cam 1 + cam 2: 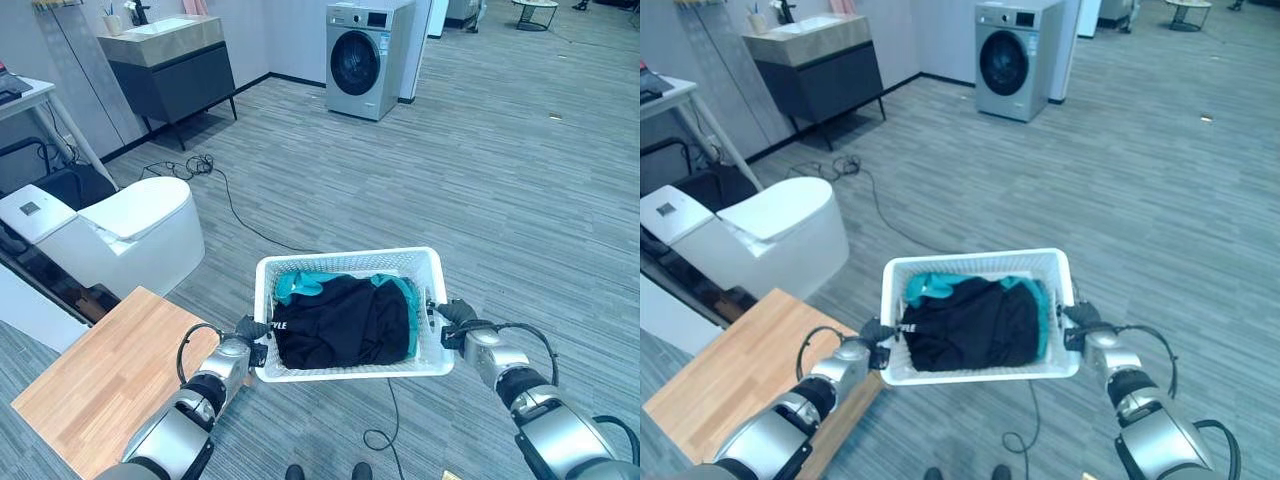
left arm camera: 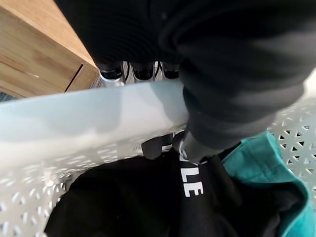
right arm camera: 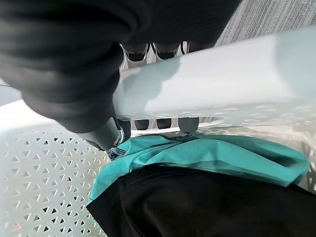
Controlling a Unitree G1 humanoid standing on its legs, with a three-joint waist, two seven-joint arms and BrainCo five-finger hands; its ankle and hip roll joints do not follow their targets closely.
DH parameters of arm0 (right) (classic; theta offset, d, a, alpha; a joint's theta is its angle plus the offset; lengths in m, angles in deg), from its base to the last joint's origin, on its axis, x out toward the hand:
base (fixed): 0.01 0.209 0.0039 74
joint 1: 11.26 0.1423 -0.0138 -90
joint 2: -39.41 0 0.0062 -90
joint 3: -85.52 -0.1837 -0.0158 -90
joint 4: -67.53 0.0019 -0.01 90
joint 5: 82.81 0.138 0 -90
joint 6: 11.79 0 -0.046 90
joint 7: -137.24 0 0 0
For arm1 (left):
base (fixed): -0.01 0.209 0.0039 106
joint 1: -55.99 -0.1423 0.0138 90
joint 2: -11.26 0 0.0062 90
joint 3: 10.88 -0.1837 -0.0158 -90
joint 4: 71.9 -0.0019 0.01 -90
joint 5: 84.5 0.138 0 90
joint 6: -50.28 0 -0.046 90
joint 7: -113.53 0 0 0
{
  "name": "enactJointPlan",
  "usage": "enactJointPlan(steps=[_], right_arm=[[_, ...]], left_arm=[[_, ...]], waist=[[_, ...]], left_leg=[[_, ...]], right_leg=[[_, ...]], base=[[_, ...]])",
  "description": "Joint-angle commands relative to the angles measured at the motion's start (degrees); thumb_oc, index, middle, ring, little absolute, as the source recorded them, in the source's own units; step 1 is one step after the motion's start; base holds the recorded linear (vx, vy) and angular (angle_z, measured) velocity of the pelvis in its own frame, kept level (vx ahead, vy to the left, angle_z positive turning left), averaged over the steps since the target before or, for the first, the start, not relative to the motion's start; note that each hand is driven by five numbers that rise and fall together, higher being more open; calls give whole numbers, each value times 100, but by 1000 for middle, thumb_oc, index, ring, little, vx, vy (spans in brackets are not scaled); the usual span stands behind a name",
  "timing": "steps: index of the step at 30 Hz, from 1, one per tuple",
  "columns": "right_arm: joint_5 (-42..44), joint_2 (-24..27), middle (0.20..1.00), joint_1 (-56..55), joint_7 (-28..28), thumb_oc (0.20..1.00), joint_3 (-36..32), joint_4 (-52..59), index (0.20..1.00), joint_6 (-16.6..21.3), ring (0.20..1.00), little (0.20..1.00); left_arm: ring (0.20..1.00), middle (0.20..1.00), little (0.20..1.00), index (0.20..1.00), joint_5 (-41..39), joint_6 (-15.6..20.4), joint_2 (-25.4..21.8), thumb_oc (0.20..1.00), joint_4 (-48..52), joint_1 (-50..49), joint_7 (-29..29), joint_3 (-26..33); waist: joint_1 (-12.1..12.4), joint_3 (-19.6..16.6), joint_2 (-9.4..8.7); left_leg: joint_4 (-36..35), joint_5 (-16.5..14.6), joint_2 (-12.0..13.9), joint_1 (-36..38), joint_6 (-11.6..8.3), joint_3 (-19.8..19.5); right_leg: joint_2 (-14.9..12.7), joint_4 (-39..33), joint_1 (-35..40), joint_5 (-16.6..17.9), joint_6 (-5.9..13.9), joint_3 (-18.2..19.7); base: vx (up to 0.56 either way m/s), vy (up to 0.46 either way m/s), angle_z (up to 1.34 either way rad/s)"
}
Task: Grab the laundry basket,head to the washer,open it,put in the laundry and shut it.
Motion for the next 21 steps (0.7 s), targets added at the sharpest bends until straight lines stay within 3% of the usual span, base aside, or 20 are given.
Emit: enactJointPlan(steps=[1,21], right_arm=[[389,-357,200,576,521,200,-137,217,200,393,200,200],[69,-443,200,163,749,200,-209,-270,200,306,200,200]], left_arm=[[200,200,200,200,-83,504,452,200,-89,735,-551,-115],[200,200,200,200,192,503,460,200,-369,493,-699,-37]], waist=[[12,-263,-198],[38,-392,-122]], left_leg=[[431,-295,-116,-67,-20,-5],[116,-189,-140,100,-25,-34]], right_leg=[[-490,381,284,-328,751,245],[-483,252,357,-288,775,218]], base=[[28,31,-2],[3,1,0]])
